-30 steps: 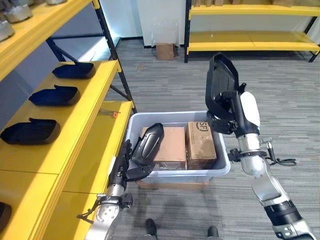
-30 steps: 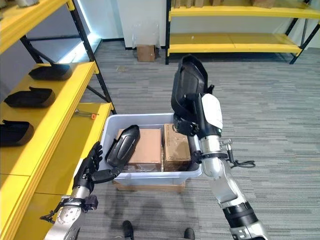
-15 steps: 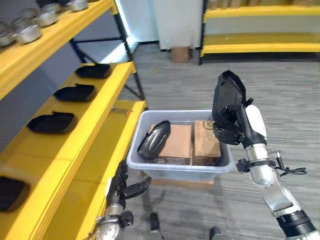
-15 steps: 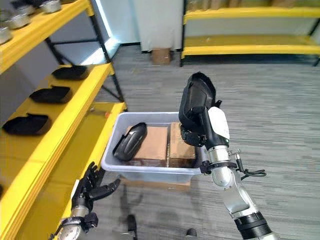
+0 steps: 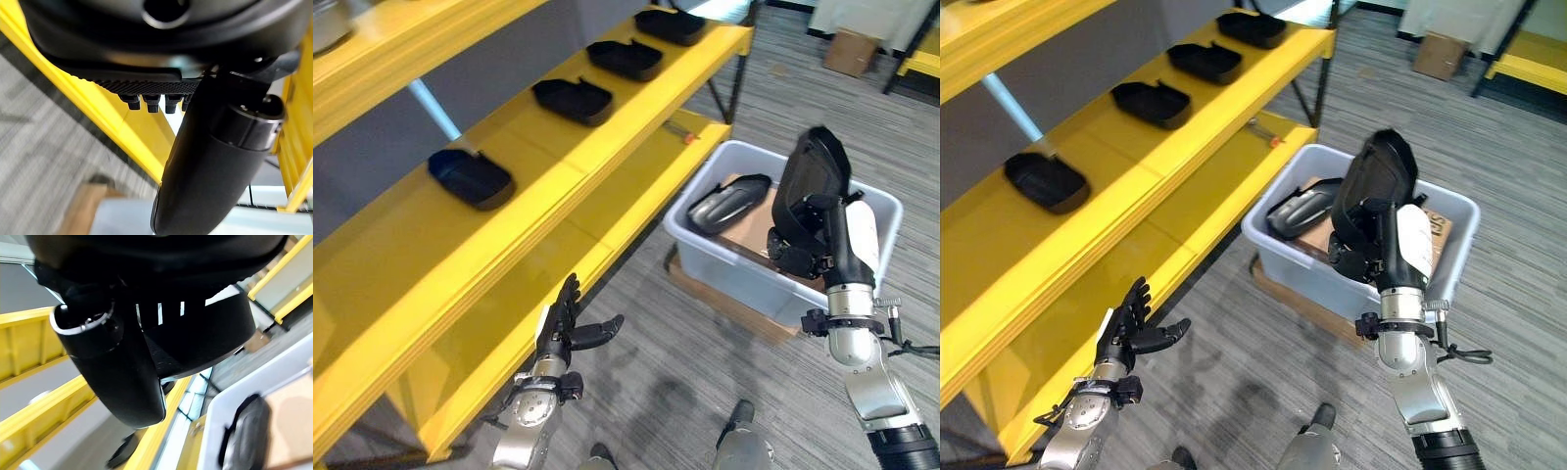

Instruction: Move parts from the plastic box to the shelf.

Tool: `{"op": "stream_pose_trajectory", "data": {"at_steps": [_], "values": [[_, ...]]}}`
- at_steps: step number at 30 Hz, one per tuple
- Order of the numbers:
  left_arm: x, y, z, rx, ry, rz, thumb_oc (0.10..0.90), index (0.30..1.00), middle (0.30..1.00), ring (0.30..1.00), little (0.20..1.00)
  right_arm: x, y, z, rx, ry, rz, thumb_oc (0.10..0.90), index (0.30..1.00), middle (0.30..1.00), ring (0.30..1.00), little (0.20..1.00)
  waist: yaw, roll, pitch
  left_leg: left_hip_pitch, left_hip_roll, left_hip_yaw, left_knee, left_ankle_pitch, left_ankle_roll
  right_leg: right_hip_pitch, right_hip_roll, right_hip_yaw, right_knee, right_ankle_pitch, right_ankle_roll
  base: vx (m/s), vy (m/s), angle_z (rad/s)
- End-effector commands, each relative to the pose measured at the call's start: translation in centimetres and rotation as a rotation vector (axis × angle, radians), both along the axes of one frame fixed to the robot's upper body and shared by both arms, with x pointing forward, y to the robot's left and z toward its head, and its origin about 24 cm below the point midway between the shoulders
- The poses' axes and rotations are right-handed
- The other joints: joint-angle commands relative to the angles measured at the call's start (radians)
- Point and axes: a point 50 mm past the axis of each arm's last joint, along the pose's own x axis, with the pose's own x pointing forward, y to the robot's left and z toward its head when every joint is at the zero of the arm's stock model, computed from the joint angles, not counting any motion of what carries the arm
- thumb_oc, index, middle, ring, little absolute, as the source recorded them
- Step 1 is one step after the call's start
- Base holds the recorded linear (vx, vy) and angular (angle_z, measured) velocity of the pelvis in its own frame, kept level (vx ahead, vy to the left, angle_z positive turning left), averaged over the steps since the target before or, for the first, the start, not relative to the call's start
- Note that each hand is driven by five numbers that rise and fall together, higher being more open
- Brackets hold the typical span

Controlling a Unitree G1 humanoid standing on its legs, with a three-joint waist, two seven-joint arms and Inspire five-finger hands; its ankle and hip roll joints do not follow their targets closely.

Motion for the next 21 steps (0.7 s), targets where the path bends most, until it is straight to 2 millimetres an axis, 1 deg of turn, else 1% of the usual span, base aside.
{"op": "stream_pose_trajectory", "data": {"at_steps": [1,2,3,4,5,6,10,11,12,13,14,15,16,17,18,19,20,21], "values": [[0.5,0.9,4.3,0.027,-0.243,0.014,0.9,1.0,1.0,1.0,1.0,-0.8,0.6,6.8,-0.096,-0.352,0.045,0.4,0.3,0.3,0.3,0.3,-0.005,0.024,-0.112,0.069,0.051,-0.05,-0.09,-0.008,0.041,-0.034,0.043,-0.007,0.027,-0.079,0.078,-0.01,0.157,0.05],[0.5,0.9,4.3,0.028,-0.243,0.014,0.9,1.0,1.0,1.0,1.0,-0.8,0.6,6.8,-0.096,-0.352,0.044,0.4,0.3,0.3,0.3,0.3,-0.005,0.022,-0.112,0.069,0.047,-0.05,-0.091,-0.009,0.043,-0.034,0.039,-0.006,0.027,-0.077,0.08,-0.01,0.205,0.24],[0.2,1.2,4.2,0.044,-0.239,0.025,0.9,1.0,1.0,1.0,1.0,-0.9,0.4,6.7,-0.11,-0.347,0.031,0.4,0.3,0.3,0.3,0.3,0.013,0.006,-0.113,0.069,0.024,-0.059,-0.099,-0.022,0.055,-0.022,0.01,-0.015,0.033,-0.06,0.092,-0.01,0.128,0.25],[0.2,1.2,4.2,0.045,-0.239,0.025,0.9,1.0,1.0,1.0,1.0,-0.9,0.4,6.7,-0.109,-0.346,0.031,0.4,0.3,0.3,0.3,0.3,0.012,0.004,-0.113,0.07,0.021,-0.06,-0.099,-0.022,0.057,-0.021,0.007,-0.016,0.033,-0.059,0.094,-0.01,0.162,0.22],[0.0,1.4,4.1,0.054,-0.235,0.032,0.9,1.0,1.0,1.0,1.0,-0.8,0.5,6.6,-0.111,-0.343,0.029,0.4,0.3,0.3,0.3,0.3,0.02,-0.008,-0.113,0.069,0.009,-0.067,-0.102,-0.028,0.063,-0.012,-0.006,-0.021,0.028,-0.046,0.103,0.0,0.112,0.25],[-0.3,1.7,3.9,0.063,-0.226,0.049,0.9,1.0,1.0,1.0,1.0,-0.9,0.4,6.4,-0.116,-0.336,0.019,0.4,0.3,0.3,0.3,0.3,0.039,-0.028,-0.115,0.065,-0.01,-0.081,-0.102,-0.041,0.073,0.009,-0.025,-0.037,0.021,-0.033,0.114,0.0,0.145,0.3],[-0.6,2.1,3.9,0.074,-0.224,0.071,0.9,1.0,1.0,1.0,1.0,-0.8,0.9,6.3,-0.131,-0.329,0.036,0.4,0.3,0.3,0.3,0.3,0.071,-0.064,-0.12,0.057,-0.038,-0.108,-0.096,-0.055,0.085,0.045,-0.048,-0.06,-0.004,0.006,0.136,0.01,0.096,0.26],[-0.7,2.1,3.9,0.075,-0.224,0.071,0.9,1.0,1.0,1.0,1.0,-0.8,0.9,6.3,-0.131,-0.329,0.035,0.4,0.3,0.3,0.3,0.3,0.069,-0.064,-0.12,0.055,-0.039,-0.11,-0.095,-0.056,0.086,0.048,-0.048,-0.062,-0.008,0.009,0.138,-0.01,0.07,0.28],[-0.6,2.1,4.0,0.072,-0.227,0.074,0.9,1.0,1.0,1.0,1.0,-0.7,1.1,6.3,-0.137,-0.332,0.04,0.4,0.3,0.3,0.3,0.3,0.083,-0.08,-0.122,0.037,-0.048,-0.132,-0.088,-0.059,0.088,0.063,-0.058,-0.077,-0.037,0.047,0.149,0.01,0.076,0.29],[-0.7,2.1,4.1,0.071,-0.231,0.075,0.9,1.0,1.0,1.0,1.0,-0.7,1.2,6.4,-0.141,-0.334,0.044,0.4,0.3,0.3,0.3,0.3,0.092,-0.085,-0.124,0.031,-0.056,-0.141,-0.088,-0.06,0.09,0.071,-0.061,-0.082,-0.048,0.057,0.152,0.01,0.074,0.26],[-0.7,2.2,4.1,0.071,-0.231,0.075,0.9,1.0,1.0,1.0,1.0,-0.7,1.2,6.4,-0.141,-0.334,0.043,0.4,0.3,0.3,0.3,0.3,0.09,-0.085,-0.125,0.03,-0.058,-0.143,-0.087,-0.06,0.091,0.073,-0.061,-0.086,-0.051,0.059,0.152,0.01,0.068,0.37],[-0.6,2.1,4.1,0.071,-0.232,0.072,0.9,1.0,1.0,1.0,1.0,-0.6,1.4,6.4,-0.139,-0.333,0.047,0.4,0.3,0.3,0.3,0.3,0.097,-0.091,-0.127,0.023,-0.067,-0.158,-0.089,-0.059,0.095,0.082,-0.066,-0.092,-0.065,0.076,0.156,0.0,0.072,0.42],[-0.6,2.2,4.3,0.078,-0.238,0.076,0.9,1.0,1.0,1.0,1.0,-0.5,1.4,6.4,-0.137,-0.33,0.049,0.4,0.3,0.3,0.3,0.3,0.105,-0.098,-0.129,0.013,-0.082,-0.174,-0.092,-0.06,0.1,0.095,-0.07,-0.094,-0.087,0.096,0.161,0.01,0.167,0.46],[-0.6,2.5,4.6,0.087,-0.249,0.081,0.9,1.0,1.0,1.0,1.0,-0.4,1.8,6.4,-0.137,-0.335,0.058,0.4,0.3,0.3,0.3,0.3,0.122,-0.107,-0.128,-0.006,-0.106,-0.202,-0.09,-0.062,0.11,0.107,-0.079,-0.094,-0.103,0.121,0.167,0.01,0.136,0.35],[-0.6,2.5,4.6,0.088,-0.25,0.082,0.9,1.0,1.0,1.0,1.0,-0.4,1.8,6.4,-0.136,-0.336,0.057,0.4,0.3,0.3,0.3,0.3,0.12,-0.109,-0.128,-0.009,-0.108,-0.205,-0.088,-0.062,0.112,0.109,-0.081,-0.097,-0.106,0.124,0.167,0.04,0.249,0.54],[-0.8,2.9,4.5,0.101,-0.245,0.107,0.9,1.0,1.0,1.0,1.0,-0.3,2.2,6.1,-0.141,-0.321,0.064,0.4,0.3,0.3,0.3,0.3,0.131,-0.116,-0.126,-0.01,-0.138,-0.233,-0.087,-0.076,0.135,0.117,-0.098,-0.087,-0.098,0.131,0.168,0.05,0.214,0.61],[-0.8,3.0,4.5,0.106,-0.244,0.114,0.9,1.0,1.0,1.0,1.0,-0.2,2.3,5.9,-0.15,-0.312,0.061,0.4,0.3,0.3,0.3,0.3,0.133,-0.117,-0.124,-0.009,-0.147,-0.244,-0.088,-0.076,0.144,0.115,-0.103,-0.067,-0.078,0.142,0.167,0.06,0.271,0.69],[-0.8,3.1,4.5,0.112,-0.241,0.122,0.9,1.0,1.0,1.0,1.0,0.0,2.4,5.9,-0.147,-0.309,0.062,0.4,0.3,0.3,0.3,0.3,0.133,-0.117,-0.122,-0.008,-0.154,-0.25,-0.09,-0.077,0.155,0.106,-0.115,-0.052,-0.038,0.135,0.163,0.05,0.179,0.52]]}}
